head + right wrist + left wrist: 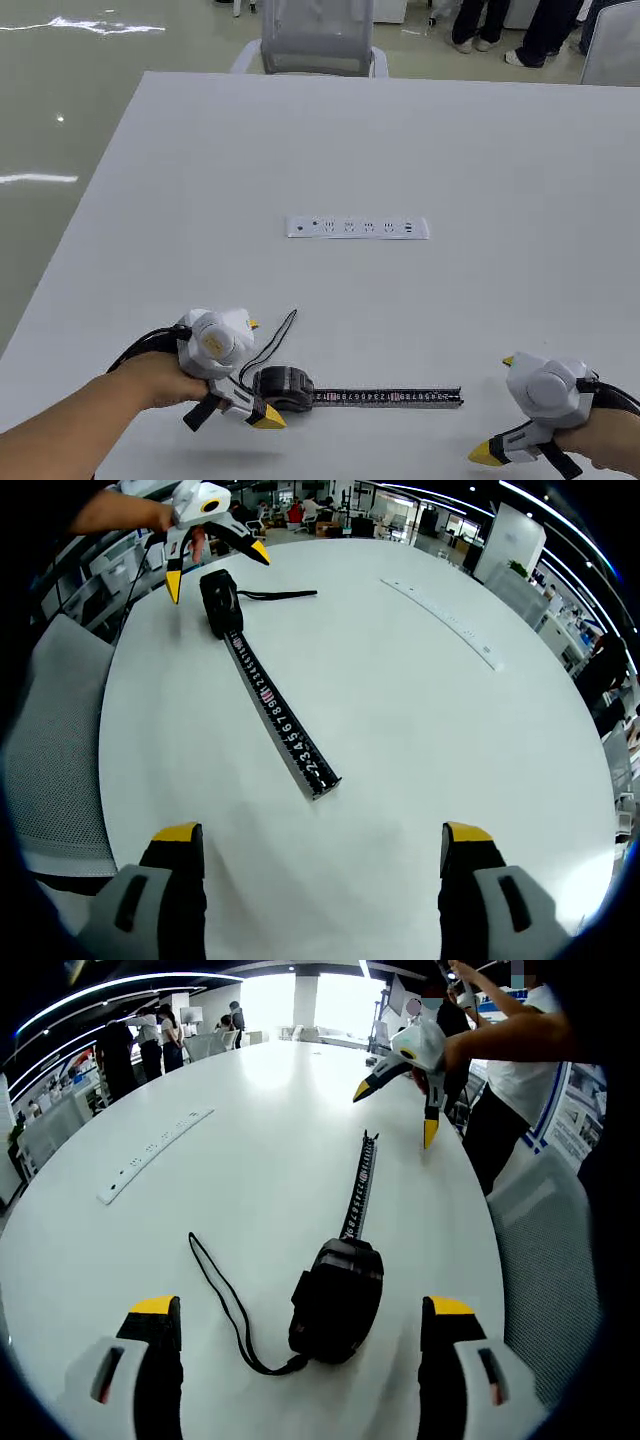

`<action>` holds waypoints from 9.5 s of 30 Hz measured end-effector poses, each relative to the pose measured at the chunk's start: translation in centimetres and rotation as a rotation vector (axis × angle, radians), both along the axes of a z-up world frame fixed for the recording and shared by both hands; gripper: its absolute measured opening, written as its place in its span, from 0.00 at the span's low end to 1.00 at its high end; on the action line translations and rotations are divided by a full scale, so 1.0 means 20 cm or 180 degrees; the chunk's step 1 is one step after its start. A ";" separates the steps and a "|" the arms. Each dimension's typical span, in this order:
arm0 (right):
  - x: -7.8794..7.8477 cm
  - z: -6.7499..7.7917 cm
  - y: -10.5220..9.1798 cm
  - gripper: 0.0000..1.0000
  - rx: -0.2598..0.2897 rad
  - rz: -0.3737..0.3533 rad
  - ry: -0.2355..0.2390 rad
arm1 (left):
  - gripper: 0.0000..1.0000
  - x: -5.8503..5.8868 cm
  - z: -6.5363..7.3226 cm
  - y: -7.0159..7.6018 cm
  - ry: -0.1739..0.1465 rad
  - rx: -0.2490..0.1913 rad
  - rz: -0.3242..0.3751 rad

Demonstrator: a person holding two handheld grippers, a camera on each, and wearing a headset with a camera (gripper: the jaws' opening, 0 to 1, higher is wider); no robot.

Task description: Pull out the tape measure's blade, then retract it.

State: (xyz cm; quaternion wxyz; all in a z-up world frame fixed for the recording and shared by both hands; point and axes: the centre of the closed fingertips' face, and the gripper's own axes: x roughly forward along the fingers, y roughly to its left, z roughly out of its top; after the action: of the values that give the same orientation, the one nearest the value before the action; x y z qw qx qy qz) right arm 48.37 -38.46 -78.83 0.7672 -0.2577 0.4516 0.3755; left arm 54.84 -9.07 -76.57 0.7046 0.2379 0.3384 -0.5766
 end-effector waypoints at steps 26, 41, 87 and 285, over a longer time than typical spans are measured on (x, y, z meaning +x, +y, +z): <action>-0.05 0.23 -0.05 1.00 0.0728 -0.1111 -0.0604 | 0.99 -0.01 0.21 0.40 -0.0064 -0.0600 0.1360; -0.25 0.29 -0.11 1.00 0.0861 -0.1403 -0.0790 | 0.99 -0.23 0.30 0.56 -0.0169 -0.0840 0.1566; -0.80 0.44 -0.02 1.00 0.1137 -0.1796 -0.1116 | 0.99 -0.75 0.35 0.96 -0.0432 -0.0840 0.2165; 0.10 -0.09 0.13 0.13 0.0464 0.0355 -0.0494 | 0.62 -0.02 -0.09 -0.05 -0.0096 -0.0382 0.3386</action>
State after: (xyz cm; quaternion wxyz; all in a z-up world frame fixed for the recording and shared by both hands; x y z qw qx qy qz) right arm 50.41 -35.96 -80.72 0.7945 -0.2543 0.3474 0.4283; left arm 54.50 -9.99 -78.34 0.9167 0.0011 0.3684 -0.1548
